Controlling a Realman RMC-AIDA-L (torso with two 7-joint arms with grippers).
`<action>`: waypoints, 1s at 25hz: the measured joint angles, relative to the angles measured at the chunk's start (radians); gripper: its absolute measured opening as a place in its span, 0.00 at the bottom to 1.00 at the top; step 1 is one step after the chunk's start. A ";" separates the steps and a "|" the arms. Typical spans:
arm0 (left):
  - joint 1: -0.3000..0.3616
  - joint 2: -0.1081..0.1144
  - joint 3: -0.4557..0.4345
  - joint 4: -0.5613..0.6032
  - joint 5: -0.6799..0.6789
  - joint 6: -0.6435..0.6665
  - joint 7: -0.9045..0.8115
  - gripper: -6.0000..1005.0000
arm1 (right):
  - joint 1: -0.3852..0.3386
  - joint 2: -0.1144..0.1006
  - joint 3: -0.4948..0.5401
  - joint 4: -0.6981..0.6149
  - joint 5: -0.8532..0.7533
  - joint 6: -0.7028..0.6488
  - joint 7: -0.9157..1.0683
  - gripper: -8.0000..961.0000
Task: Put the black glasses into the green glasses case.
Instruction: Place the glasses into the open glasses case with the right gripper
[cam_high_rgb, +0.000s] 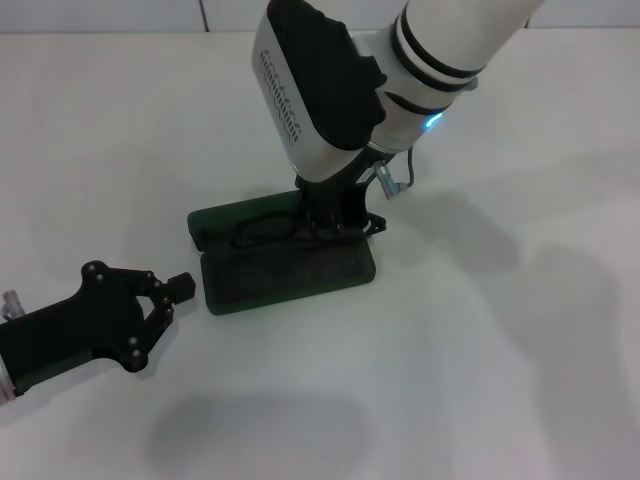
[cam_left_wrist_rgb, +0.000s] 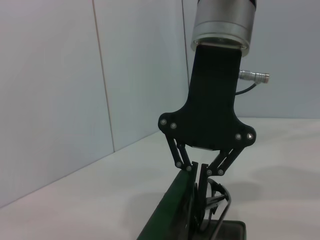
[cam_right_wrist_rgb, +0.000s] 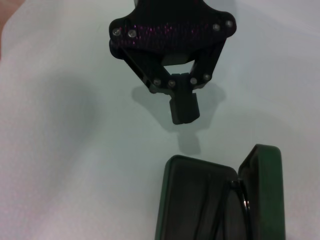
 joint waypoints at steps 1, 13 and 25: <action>-0.001 0.000 0.000 0.000 0.000 0.000 0.000 0.01 | 0.000 0.000 -0.001 0.000 0.003 0.000 -0.001 0.05; -0.008 0.001 0.001 0.000 0.001 0.000 0.000 0.01 | -0.004 0.000 -0.055 -0.005 0.039 0.038 -0.006 0.05; -0.009 0.001 0.002 0.000 0.017 -0.001 0.006 0.01 | 0.005 0.000 -0.069 0.001 0.048 0.053 -0.001 0.05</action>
